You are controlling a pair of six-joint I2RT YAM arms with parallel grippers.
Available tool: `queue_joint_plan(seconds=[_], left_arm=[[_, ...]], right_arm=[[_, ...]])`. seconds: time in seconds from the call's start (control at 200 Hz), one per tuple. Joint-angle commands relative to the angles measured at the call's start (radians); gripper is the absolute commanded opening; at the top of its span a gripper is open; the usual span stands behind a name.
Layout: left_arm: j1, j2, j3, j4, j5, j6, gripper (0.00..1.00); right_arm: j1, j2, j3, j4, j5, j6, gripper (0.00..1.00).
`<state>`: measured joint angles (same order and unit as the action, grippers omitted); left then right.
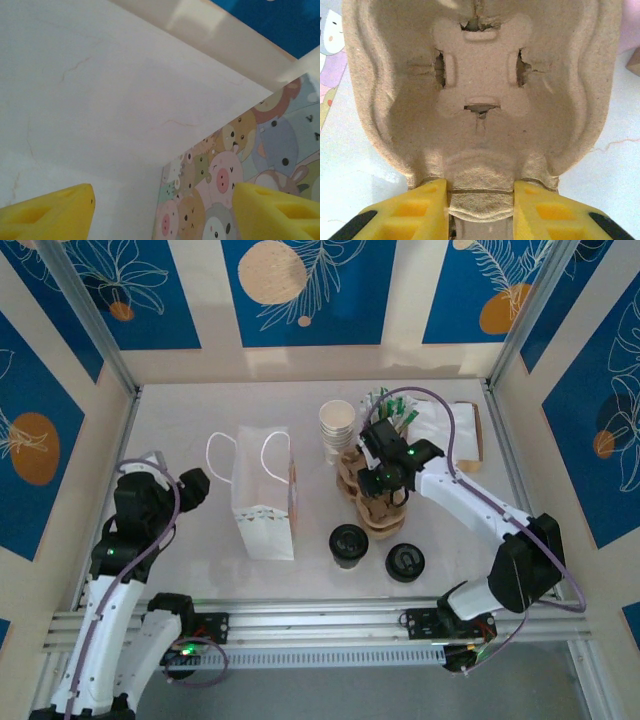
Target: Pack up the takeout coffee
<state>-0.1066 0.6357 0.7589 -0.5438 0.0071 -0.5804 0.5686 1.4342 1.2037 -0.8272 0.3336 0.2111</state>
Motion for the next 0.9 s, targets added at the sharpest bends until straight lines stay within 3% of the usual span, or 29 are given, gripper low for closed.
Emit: queue_joint_plan(seconds=[0.0,0.245,0.495,0.63,0.765,0.895], left_arm=[[0.010,-0.013,-0.054,-0.052,0.016,-0.109,0.71],[0.008,0.020,-0.171,-0.028,0.121,-0.172,0.66],[0.004,0.051,-0.282,-0.026,0.121,-0.206,0.63],[-0.010,0.060,-0.347,0.020,0.159,-0.226,0.57],[-0.065,0.090,-0.397,0.080,0.195,-0.246,0.56],[-0.155,0.132,-0.440,0.153,0.170,-0.281,0.56]], right_arm=[[-0.003,-0.053,0.008,-0.028,-0.028,0.049,0.34],[-0.004,-0.040,-0.011,-0.025,-0.055,0.044,0.35],[-0.001,0.043,0.010,-0.065,0.018,0.030,0.37],[-0.030,-0.004,-0.012,0.009,-0.171,0.026,0.37],[-0.027,0.042,0.036,-0.065,0.006,0.032,0.37],[-0.036,0.039,0.009,-0.029,-0.149,0.001,0.40]])
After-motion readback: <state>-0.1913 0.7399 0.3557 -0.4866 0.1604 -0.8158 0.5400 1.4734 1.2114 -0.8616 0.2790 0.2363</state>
